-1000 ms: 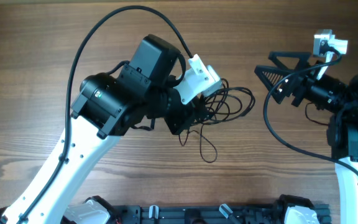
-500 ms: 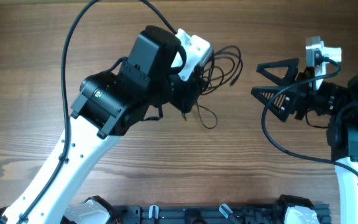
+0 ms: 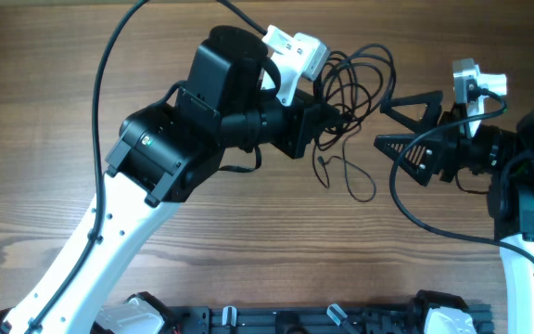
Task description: Untangle cables
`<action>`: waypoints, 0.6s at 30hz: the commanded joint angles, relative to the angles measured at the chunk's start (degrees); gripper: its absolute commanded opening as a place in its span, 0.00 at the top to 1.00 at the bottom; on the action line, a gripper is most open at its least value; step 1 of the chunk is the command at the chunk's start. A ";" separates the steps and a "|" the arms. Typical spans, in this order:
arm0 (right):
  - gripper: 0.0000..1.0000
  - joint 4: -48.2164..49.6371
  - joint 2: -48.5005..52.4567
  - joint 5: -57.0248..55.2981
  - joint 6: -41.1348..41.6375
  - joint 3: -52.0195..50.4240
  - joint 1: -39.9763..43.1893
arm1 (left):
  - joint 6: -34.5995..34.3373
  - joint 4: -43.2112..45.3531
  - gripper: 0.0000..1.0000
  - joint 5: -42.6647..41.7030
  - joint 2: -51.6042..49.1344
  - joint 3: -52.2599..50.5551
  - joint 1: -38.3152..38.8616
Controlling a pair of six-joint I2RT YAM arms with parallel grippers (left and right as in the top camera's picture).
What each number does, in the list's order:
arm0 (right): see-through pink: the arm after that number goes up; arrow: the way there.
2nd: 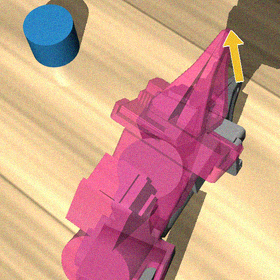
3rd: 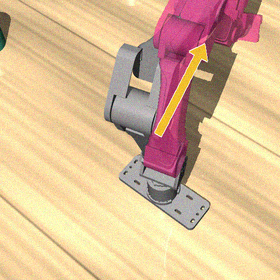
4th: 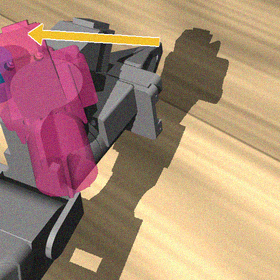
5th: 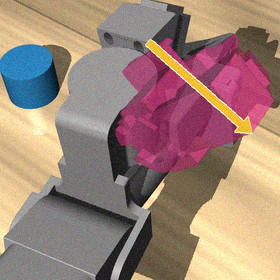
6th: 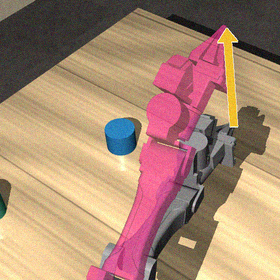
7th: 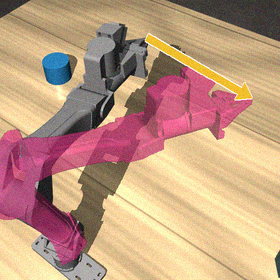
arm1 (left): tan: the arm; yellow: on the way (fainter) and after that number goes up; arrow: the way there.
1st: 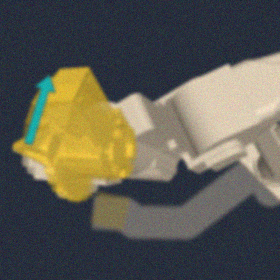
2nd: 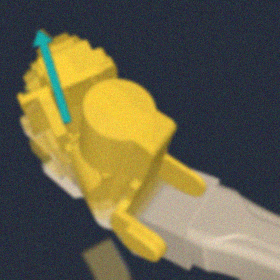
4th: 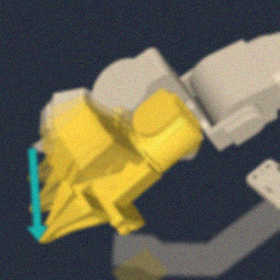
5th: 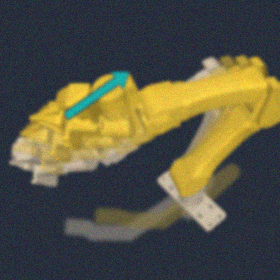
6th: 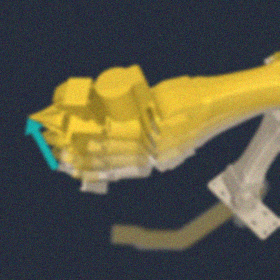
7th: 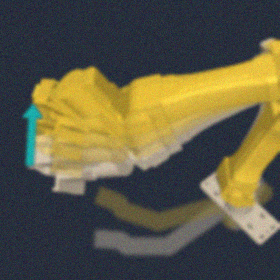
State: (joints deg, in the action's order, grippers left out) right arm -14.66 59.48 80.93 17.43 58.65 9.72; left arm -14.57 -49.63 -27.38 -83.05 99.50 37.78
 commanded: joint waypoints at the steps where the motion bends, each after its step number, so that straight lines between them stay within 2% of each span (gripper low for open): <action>1: 0.02 -0.02 0.22 -0.07 -1.36 0.85 0.22 | -0.87 1.81 0.96 -8.46 -0.22 0.68 0.00; 5: 0.02 -0.02 0.22 -0.39 -1.36 0.85 0.22 | -0.59 2.78 0.96 -10.21 -0.22 0.68 1.09; 15: 0.02 0.07 0.22 -1.60 -0.83 0.85 0.22 | 9.44 4.02 0.96 -13.94 -0.22 0.68 7.67; 18: 0.07 0.07 0.22 -1.57 -0.87 0.85 0.22 | 11.21 4.00 0.96 -13.97 -0.22 0.68 8.59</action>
State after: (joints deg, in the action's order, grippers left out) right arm -14.61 59.44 80.84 17.28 58.65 9.89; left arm -7.97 -46.26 -37.30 -83.09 99.50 43.94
